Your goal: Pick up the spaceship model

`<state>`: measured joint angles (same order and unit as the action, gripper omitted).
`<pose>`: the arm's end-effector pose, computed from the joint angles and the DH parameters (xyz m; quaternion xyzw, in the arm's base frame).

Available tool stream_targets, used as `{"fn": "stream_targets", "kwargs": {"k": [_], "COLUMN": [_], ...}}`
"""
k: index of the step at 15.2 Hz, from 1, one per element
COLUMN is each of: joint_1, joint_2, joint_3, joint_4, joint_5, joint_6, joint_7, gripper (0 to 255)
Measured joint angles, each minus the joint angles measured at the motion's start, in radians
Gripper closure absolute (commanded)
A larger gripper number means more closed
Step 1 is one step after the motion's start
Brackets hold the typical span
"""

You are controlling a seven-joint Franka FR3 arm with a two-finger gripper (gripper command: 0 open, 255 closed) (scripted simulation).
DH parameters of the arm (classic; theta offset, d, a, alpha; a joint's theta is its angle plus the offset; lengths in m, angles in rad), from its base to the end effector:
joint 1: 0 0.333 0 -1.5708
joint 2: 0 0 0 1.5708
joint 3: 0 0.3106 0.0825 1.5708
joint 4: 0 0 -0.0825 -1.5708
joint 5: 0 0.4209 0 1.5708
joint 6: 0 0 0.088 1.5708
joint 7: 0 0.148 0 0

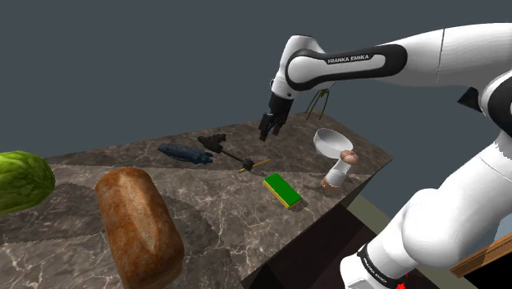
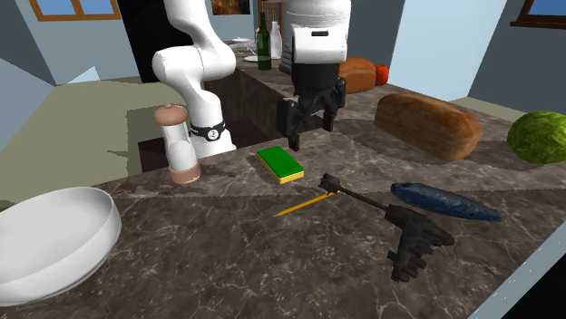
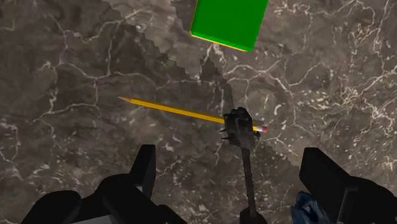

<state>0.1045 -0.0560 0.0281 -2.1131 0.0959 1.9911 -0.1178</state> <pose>0.5478 0.0827 0.3708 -0.9932 -0.1038 0.0333 0.0421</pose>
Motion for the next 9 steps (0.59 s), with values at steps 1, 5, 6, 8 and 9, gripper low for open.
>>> {"fn": "stream_targets", "kwargs": {"k": [1, 5, 6, 8, 9], "joint_1": [0.007, 0.023, 0.029, 0.042, 0.051], "joint_2": [0.038, 0.178, 0.217, 0.285, 0.333], "joint_3": [0.007, 0.023, 0.028, 0.040, 0.046], "joint_4": [0.018, 0.118, 0.150, 0.201, 0.255], "joint_5": [0.000, -0.004, -0.006, -0.011, -0.016], "joint_6": [0.016, 0.044, 0.047, 0.057, 0.049], "joint_7": [-0.004, -0.033, -0.037, -0.042, -0.040], "gripper": [0, 0, 0, 0, 0]}}
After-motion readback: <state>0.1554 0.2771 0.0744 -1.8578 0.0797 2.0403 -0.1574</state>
